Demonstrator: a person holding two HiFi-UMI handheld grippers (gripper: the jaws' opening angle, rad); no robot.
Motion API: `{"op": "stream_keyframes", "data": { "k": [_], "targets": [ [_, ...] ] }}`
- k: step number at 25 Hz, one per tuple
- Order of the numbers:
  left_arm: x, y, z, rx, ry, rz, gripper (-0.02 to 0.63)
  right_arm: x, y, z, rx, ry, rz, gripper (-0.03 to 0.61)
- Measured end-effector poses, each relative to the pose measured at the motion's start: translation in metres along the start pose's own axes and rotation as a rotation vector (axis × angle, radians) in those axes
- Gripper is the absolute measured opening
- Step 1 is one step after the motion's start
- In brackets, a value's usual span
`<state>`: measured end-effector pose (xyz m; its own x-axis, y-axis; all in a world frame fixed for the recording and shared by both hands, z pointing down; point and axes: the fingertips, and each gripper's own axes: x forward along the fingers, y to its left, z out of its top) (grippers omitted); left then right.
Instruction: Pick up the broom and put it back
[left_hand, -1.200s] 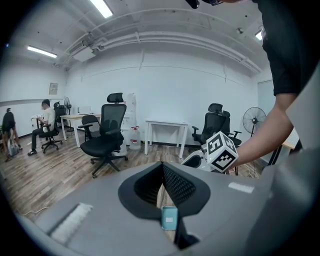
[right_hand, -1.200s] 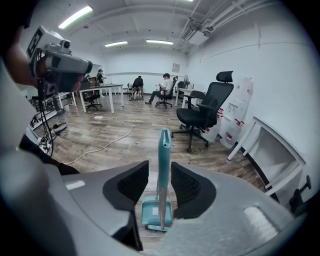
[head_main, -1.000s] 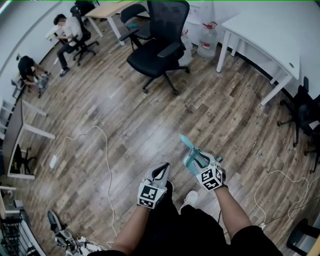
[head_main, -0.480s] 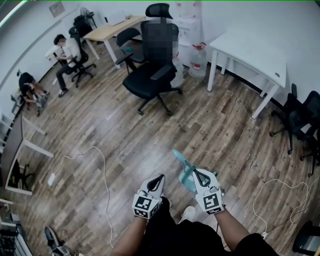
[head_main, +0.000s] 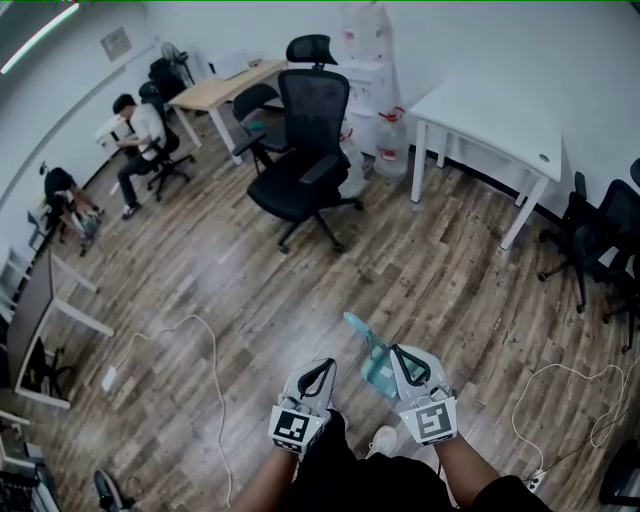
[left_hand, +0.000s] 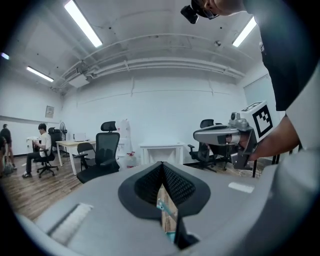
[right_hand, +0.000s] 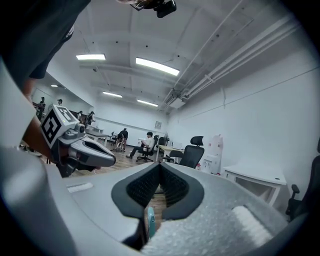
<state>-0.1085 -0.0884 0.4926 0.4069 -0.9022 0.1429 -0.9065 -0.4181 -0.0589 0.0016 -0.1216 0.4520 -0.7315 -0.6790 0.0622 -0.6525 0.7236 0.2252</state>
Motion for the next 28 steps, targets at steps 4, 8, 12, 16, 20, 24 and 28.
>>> {"op": "stream_keyframes", "data": {
  "k": [4,8,12,16,20,24,28],
  "targets": [
    [0.0,-0.007,0.014,0.006,-0.032,-0.011,0.017,-0.006,-0.002,0.004,0.005,0.003,-0.007,0.002],
    [-0.001,-0.01,0.019,0.003,-0.051,-0.006,0.017,-0.01,-0.002,0.013,-0.016,-0.009,0.007,0.001],
    [-0.003,-0.014,0.026,0.0,-0.059,-0.004,0.017,-0.015,-0.003,0.025,-0.057,-0.003,0.009,0.0],
    [-0.003,-0.019,0.042,-0.013,-0.083,-0.015,0.017,-0.017,-0.006,0.033,-0.047,-0.034,-0.002,0.0],
    [0.003,-0.026,0.049,-0.002,-0.086,-0.024,0.017,-0.023,-0.014,0.036,-0.058,-0.035,-0.017,0.0],
    [0.008,-0.029,0.051,-0.005,-0.103,-0.04,0.017,-0.025,-0.019,0.036,-0.064,-0.039,-0.027,0.0],
    [0.006,-0.035,0.057,-0.039,-0.114,-0.048,0.017,-0.029,-0.018,0.033,-0.046,-0.043,-0.031,0.0]
  ]
}}
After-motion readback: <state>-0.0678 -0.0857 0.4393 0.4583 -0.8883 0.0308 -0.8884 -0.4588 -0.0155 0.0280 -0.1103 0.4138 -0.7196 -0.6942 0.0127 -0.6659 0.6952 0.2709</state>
